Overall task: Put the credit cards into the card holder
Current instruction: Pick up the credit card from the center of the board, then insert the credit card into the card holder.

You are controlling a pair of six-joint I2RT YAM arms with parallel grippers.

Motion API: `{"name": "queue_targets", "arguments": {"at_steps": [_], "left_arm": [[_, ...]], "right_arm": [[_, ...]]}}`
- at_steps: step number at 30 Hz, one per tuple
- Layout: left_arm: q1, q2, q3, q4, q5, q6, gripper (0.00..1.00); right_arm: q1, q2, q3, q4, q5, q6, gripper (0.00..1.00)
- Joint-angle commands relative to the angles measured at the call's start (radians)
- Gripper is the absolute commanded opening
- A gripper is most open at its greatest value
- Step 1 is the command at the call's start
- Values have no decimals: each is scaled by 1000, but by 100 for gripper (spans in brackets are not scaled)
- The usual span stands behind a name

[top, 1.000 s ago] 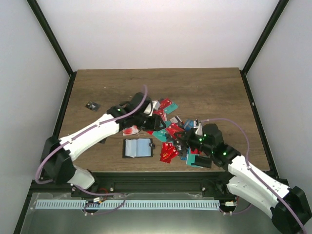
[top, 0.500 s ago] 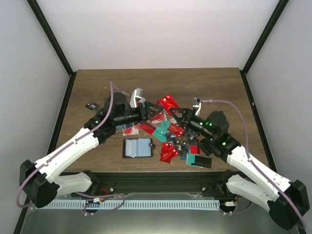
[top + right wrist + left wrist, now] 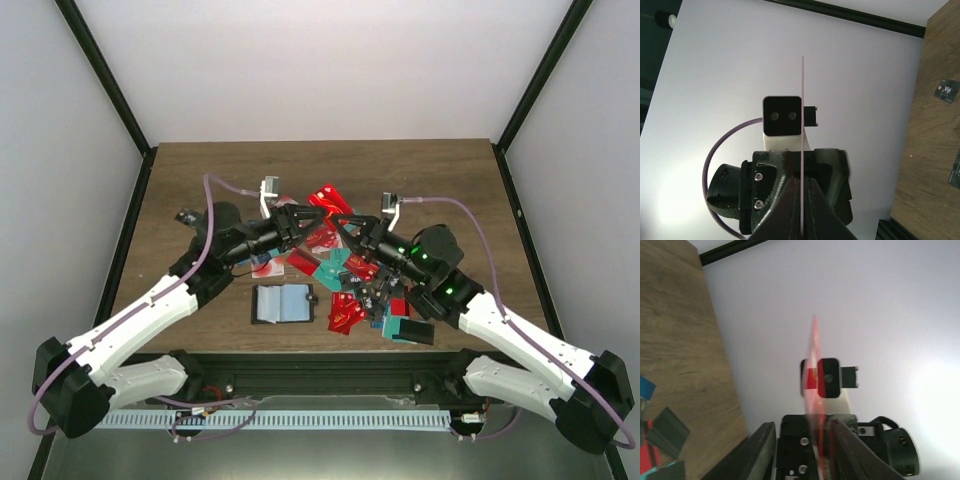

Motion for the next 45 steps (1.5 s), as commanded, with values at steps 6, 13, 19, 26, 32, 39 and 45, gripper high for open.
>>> {"name": "queue_targets", "arguments": {"at_steps": [6, 13, 19, 26, 32, 39, 45], "left_arm": [[-1, -54, -42, 90, -15, -54, 25], [-2, -41, -60, 147, -8, -86, 13], [-7, -45, -61, 131, -19, -84, 4], [-9, -117, -56, -74, -50, 14, 4], [-6, -196, -60, -423, -105, 204, 4], [-5, -183, -10, -799, -244, 341, 4], [-2, -80, 124, -1109, -345, 418, 4]], "right_arm": [[40, 1, 37, 34, 46, 1, 1], [50, 3, 34, 42, 49, 1, 1], [52, 2, 25, 40, 50, 4, 1], [52, -26, 36, -187, 15, -65, 48], [-15, -112, -3, -405, -49, -185, 60], [-133, -43, 74, -622, -253, -440, 60], [-183, 87, 141, -686, -440, -576, 60]]}}
